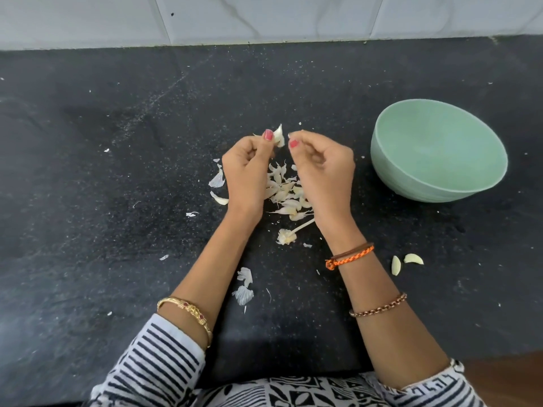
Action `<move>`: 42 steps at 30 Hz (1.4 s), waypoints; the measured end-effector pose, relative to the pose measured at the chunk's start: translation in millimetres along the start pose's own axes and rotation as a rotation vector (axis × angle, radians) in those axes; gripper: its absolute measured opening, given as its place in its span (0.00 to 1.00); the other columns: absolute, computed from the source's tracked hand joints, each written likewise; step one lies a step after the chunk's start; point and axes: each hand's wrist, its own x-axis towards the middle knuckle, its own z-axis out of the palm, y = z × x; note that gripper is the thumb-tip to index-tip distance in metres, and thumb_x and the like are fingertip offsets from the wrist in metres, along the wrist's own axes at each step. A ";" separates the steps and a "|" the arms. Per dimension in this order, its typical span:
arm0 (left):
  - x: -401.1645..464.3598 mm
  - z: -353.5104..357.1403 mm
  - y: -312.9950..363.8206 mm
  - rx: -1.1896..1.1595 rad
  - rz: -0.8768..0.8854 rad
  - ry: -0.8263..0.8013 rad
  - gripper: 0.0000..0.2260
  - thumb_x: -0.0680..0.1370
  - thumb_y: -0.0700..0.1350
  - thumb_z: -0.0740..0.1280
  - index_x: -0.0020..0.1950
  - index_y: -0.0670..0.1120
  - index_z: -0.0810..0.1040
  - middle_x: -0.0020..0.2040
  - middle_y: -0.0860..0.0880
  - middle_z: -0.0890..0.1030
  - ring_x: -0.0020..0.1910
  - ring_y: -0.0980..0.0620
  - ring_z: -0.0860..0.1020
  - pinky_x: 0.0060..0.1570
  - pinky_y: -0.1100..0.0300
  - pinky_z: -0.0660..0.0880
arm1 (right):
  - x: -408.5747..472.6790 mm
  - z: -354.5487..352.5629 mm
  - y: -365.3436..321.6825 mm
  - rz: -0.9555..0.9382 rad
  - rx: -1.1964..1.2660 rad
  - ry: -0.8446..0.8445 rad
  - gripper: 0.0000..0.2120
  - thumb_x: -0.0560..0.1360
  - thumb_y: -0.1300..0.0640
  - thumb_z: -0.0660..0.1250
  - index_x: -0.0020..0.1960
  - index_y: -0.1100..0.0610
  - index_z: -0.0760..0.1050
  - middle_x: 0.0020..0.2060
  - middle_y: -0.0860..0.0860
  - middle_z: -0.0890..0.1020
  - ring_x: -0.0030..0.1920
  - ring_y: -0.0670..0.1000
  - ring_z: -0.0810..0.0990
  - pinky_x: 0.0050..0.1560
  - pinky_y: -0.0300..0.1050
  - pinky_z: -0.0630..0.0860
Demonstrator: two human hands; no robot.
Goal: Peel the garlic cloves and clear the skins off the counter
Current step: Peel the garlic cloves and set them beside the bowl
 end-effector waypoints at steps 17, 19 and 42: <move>5.9 -10.1 -1.0 0.110 0.072 -0.035 0.15 0.78 0.41 0.64 0.31 0.44 0.73 0.23 0.59 0.71 0.25 0.63 0.66 0.32 0.71 0.65 | 2.9 -6.5 -2.1 0.079 0.032 0.052 0.08 0.74 0.65 0.64 0.42 0.56 0.80 0.35 0.46 0.81 0.37 0.41 0.79 0.41 0.35 0.77; 6.7 -10.9 0.0 0.089 0.050 -0.019 0.15 0.79 0.41 0.64 0.31 0.44 0.73 0.27 0.56 0.72 0.26 0.62 0.65 0.31 0.70 0.64 | 3.1 -9.0 -4.2 0.108 0.076 0.048 0.11 0.74 0.66 0.63 0.44 0.51 0.78 0.36 0.45 0.82 0.37 0.43 0.80 0.43 0.43 0.80; 5.6 -16.2 -3.3 0.489 0.400 -0.218 0.08 0.73 0.42 0.66 0.47 0.43 0.84 0.39 0.56 0.80 0.38 0.61 0.76 0.44 0.70 0.71 | 4.3 -11.6 -1.2 0.230 0.145 -0.087 0.04 0.74 0.62 0.68 0.42 0.57 0.80 0.38 0.47 0.82 0.41 0.40 0.80 0.45 0.31 0.75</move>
